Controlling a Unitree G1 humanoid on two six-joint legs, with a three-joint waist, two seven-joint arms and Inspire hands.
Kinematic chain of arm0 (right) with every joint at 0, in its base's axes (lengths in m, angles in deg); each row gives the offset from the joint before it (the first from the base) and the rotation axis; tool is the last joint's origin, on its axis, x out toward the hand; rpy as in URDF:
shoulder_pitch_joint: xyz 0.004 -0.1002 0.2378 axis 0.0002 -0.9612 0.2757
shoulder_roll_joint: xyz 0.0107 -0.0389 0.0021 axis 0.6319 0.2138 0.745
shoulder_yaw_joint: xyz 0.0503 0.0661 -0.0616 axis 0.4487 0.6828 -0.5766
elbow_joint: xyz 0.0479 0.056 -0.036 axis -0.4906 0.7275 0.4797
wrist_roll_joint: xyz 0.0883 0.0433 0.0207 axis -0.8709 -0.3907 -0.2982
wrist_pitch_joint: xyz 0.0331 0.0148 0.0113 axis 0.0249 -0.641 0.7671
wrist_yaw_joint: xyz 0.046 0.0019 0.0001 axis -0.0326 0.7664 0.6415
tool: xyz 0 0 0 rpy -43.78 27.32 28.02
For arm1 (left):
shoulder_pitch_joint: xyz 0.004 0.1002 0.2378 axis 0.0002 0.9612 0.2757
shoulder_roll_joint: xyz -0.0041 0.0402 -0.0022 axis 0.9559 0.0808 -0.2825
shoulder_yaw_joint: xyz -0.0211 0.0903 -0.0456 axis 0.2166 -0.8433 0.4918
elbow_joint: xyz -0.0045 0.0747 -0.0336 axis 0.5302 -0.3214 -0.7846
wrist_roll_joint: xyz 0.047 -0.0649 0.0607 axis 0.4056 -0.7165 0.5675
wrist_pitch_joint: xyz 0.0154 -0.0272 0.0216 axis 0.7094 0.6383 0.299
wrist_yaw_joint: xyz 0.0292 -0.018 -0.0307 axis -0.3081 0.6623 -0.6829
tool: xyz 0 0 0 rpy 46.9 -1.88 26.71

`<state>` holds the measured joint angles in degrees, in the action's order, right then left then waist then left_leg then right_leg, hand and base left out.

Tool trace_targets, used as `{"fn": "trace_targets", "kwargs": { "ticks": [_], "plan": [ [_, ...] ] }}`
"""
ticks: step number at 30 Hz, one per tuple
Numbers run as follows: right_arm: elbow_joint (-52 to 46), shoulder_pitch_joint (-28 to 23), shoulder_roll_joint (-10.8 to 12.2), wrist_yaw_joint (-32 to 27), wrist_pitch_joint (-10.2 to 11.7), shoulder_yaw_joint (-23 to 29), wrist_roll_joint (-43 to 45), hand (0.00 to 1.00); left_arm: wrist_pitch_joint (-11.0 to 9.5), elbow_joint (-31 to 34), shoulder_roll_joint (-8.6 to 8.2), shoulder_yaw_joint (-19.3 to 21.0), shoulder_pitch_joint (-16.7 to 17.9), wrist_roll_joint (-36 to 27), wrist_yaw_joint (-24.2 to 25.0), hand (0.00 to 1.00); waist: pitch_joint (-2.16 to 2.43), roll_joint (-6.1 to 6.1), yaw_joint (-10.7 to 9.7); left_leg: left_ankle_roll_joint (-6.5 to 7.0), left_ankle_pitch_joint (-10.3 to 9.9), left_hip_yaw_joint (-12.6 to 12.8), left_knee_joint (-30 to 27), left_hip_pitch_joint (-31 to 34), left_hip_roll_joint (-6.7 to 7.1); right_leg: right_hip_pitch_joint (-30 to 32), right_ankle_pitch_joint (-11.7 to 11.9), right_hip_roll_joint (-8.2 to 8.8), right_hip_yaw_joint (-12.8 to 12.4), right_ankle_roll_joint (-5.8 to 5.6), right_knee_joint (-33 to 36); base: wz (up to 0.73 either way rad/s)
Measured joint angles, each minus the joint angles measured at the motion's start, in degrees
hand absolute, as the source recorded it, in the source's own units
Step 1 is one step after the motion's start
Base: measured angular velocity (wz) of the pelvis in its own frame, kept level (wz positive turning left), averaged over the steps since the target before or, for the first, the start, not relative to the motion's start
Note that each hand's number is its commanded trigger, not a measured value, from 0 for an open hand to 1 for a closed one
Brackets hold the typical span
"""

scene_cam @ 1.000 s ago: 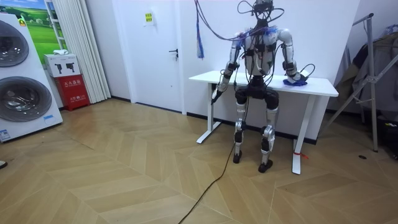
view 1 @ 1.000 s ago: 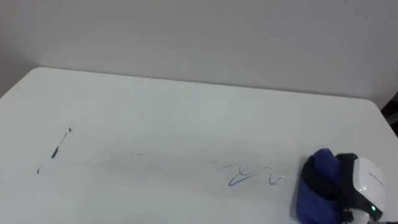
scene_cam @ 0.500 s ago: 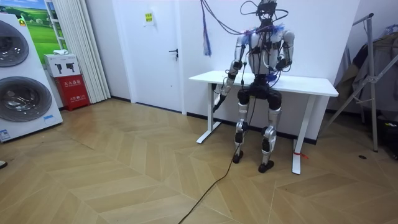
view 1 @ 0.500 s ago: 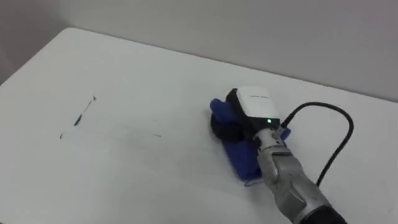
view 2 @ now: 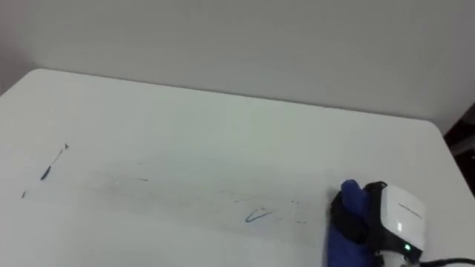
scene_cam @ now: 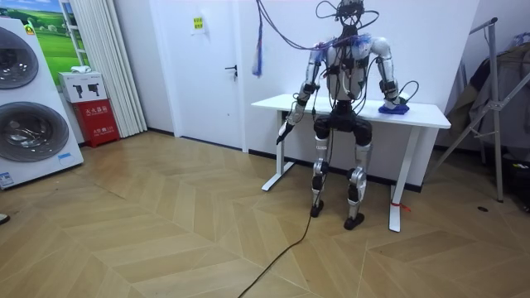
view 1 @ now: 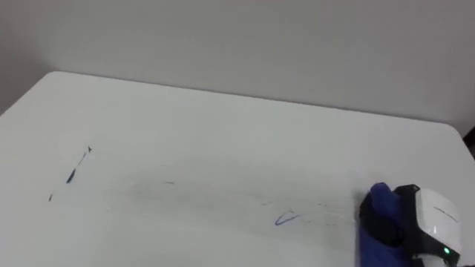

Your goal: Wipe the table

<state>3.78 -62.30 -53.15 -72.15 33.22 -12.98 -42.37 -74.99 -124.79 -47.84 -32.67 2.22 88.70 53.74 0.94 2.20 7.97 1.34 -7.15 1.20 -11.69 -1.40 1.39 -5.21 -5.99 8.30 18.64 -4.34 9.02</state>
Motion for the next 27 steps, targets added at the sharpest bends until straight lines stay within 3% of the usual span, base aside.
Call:
{"fn": "trace_targets", "kwargs": {
  "ticks": [4, 5, 6, 9, 10, 13, 17, 20, 22, 23, 24, 25, 27],
  "plan": [
    [-2.87, 4.82, 2.64, 5.32, -7.34, -3.12, 0.23, 1.0, 0.14, -0.71, -1.38, -2.97, -2.12, -0.61, -0.49, 0.0, -0.18, -0.28, 1.44, 0.29, -0.21, 0.38, -0.03, -0.1, -0.16, 1.08, 0.25, -0.44, -1.66, 0.23, 0.49, -0.32],
    [-4.48, 7.09, 3.3, 7.72, -10.46, -5.03, 1.25, 1.0, 0.16, -1.13, -1.79, -4.2, -3.09, -0.53, -0.58, 0.0, -0.23, -0.42, 3.49, 0.27, -0.35, 0.36, -0.02, 0.07, -0.29, 1.98, 0.53, -0.61, -2.07, 0.56, 0.78, -0.66],
    [-5.57, 10.06, 4.15, 10.51, -12.04, -7.93, 2.53, 1.0, 0.16, -1.4, -2.14, -4.7, -3.95, -0.57, -0.59, 0.0, -0.34, -0.42, 4.91, 0.1, -0.43, 0.34, -0.01, 0.43, -0.59, 2.5, 0.85, -0.92, -2.14, 0.88, 0.71, -0.6],
    [-10.13, 16.05, 6.19, 16.76, -13.76, -18.05, 6.26, 1.0, 0.33, -2.4, -2.24, -6.6, -5.35, -0.74, -0.58, 0.0, -0.88, -0.5, 7.1, -0.7, -0.08, -0.19, 0.92, 0.88, -1.09, 3.21, 1.08, -1.72, -1.88, 1.19, 0.53, 0.01],
    [-10.1, 18.56, 7.85, 18.6, -13.49, -21.16, 6.67, 1.0, 0.47, -2.4, -2.39, -7.4, -5.86, -1.47, -0.58, 0.0, -1.4, -0.8, 7.54, -0.89, -0.01, -0.33, 1.34, 0.62, -1.34, 3.46, 0.64, -1.95, -1.71, 1.31, 0.59, 0.3],
    [-10.07, 21.6, 8.54, 22.0, -11.52, -24.91, 10.24, 1.0, 0.52, -0.95, -3.31, -7.94, -5.83, -1.61, -0.3, 0.0, -2.44, -1.32, 10.05, -1.4, 0.56, -2.05, 1.7, 2.47, -1.4, 4.56, 0.6, -2.14, -0.06, 1.56, 0.46, 0.31],
    [-9.47, 18.5, 7.43, 18.84, -8.78, -23.97, 13.17, 1.0, 0.67, -0.44, -3.22, -7.5, -3.15, -1.68, -0.27, 0.0, -2.45, -1.52, 9.13, -1.27, 1.29, -3.0, 1.92, 3.02, -1.27, 4.29, 0.98, -2.1, 0.95, 2.24, 0.29, 0.18],
    [-9.04, 11.35, 5.39, 12.0, -4.04, -19.79, 13.3, 1.0, 0.47, -0.38, -2.42, -6.34, -1.27, -1.48, -0.24, 0.0, -2.21, -1.28, 7.91, -1.45, 1.04, -3.45, 1.95, 1.57, -1.0, 2.73, 0.36, -1.75, 1.62, 1.28, -0.44, 0.11],
    [-10.29, 2.71, 2.17, 5.01, -1.46, -15.17, 13.2, 1.0, 0.45, -0.73, -1.12, -3.55, -0.2, -1.08, -0.23, 0.0, -1.45, -0.49, 5.91, -1.3, 0.97, -3.44, 1.82, 1.0, -0.58, 1.41, 0.05, -1.09, 2.07, 0.81, -0.28, 0.19],
    [-10.51, 0.6, 1.17, 3.15, -1.28, -14.08, 13.1, 1.0, 0.48, -0.9, -0.56, -2.99, -0.06, -0.47, -0.23, 0.0, -1.32, -0.31, 5.66, -1.18, 0.9, -3.37, 1.71, 0.91, -0.45, 1.13, -0.11, -0.9, 2.13, 0.78, -0.25, 0.13],
    [-10.43, -2.57, -0.52, 0.19, -0.89, -12.47, 12.2, 1.0, 0.47, -0.88, 0.6, -2.77, 0.45, -0.32, -0.33, 0.0, -0.79, -0.06, 5.04, -0.82, 0.68, -3.37, 1.25, 0.95, -0.19, 0.94, -0.22, -0.62, 2.19, 0.73, -0.19, 0.0],
    [-10.18, -4.66, -1.6, -1.68, -0.74, -10.8, 11.34, 1.0, 0.48, -0.85, 1.17, -2.61, 0.55, -0.36, -0.55, 0.0, -0.58, -0.21, 4.61, -0.4, 0.41, -3.38, 0.58, 1.03, 0.09, 0.74, -0.12, -0.42, 2.14, 0.5, -0.19, -0.04],
    [-8.72, -5.21, -1.75, -3.0, -0.71, -9.18, 9.49, 1.0, 0.41, -0.28, 1.24, -2.76, 0.38, -0.63, -0.85, 0.0, -0.42, -0.49, 3.8, 0.17, 0.02, -3.22, -0.46, 1.27, 0.39, 0.48, -0.04, -0.15, 2.02, 0.3, -0.23, -0.04]
  ]
}}
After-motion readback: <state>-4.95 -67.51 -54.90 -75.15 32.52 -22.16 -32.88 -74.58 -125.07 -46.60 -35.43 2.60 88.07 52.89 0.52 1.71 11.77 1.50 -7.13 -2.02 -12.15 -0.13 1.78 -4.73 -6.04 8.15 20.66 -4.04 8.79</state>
